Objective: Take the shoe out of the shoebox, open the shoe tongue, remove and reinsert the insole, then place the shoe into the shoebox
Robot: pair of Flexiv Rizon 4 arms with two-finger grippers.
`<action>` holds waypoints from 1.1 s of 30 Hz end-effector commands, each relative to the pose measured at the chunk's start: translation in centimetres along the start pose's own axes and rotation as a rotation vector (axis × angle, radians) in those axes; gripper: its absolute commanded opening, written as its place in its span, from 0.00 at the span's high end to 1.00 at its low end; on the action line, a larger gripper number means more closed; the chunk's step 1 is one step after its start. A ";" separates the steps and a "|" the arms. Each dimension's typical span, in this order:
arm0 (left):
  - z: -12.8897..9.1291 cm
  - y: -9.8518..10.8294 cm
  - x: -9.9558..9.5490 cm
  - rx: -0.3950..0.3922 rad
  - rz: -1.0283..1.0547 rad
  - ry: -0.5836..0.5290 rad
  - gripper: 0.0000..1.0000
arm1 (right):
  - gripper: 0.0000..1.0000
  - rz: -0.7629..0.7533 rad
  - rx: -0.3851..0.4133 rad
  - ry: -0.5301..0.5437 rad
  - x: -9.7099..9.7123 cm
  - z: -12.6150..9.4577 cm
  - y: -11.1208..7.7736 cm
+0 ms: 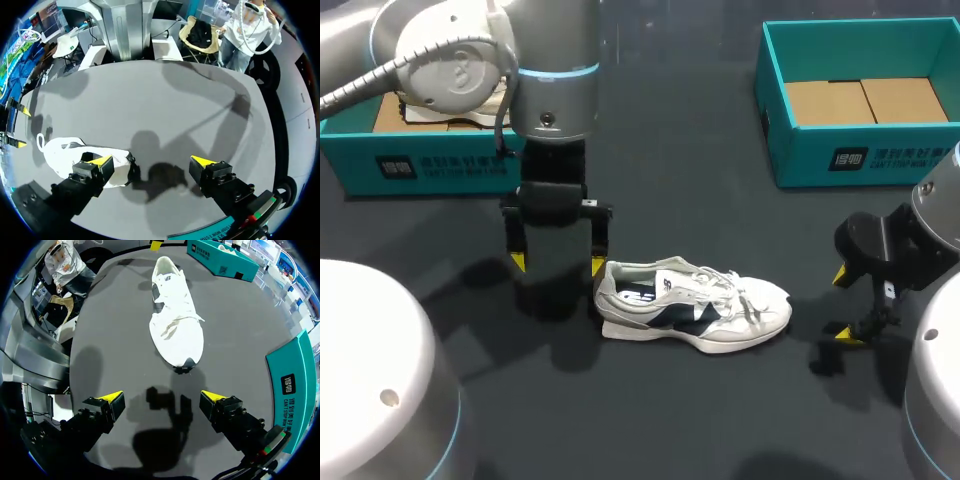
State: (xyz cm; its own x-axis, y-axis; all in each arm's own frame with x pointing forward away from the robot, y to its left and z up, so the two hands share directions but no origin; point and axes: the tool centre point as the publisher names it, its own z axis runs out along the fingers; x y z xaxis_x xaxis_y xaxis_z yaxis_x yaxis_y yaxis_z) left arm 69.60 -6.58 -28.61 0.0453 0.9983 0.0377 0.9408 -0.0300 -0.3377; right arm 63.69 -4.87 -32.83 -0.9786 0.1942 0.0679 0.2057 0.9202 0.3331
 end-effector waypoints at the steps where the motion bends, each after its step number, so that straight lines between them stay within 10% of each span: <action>1: 0.0 0.3 1.6 0.059 -0.090 -0.069 0.00 | 0.00 -0.001 0.000 -0.004 0.2 -0.1 -0.1; 10: -0.3 1.1 4.7 0.339 -0.358 -0.271 0.00 | 0.00 -0.001 0.000 -0.004 0.2 -0.1 -0.1; 24: -0.3 1.1 4.7 0.339 -0.358 -0.271 0.00 | 0.00 -0.001 0.000 -0.004 0.2 -0.1 -0.1; 33: 1.8 1.1 5.4 0.479 -0.767 -0.571 0.00 | 0.00 -0.001 0.000 -0.004 0.2 -0.1 -0.1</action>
State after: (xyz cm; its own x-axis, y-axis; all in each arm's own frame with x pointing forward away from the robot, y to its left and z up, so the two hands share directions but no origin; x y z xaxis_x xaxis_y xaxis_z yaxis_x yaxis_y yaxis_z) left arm 70.97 -2.00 -29.44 -0.5751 0.8172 0.0371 0.5800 0.4393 -0.6860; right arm 63.69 -4.87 -32.83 -0.9786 0.1942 0.0679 0.2057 0.9202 0.3331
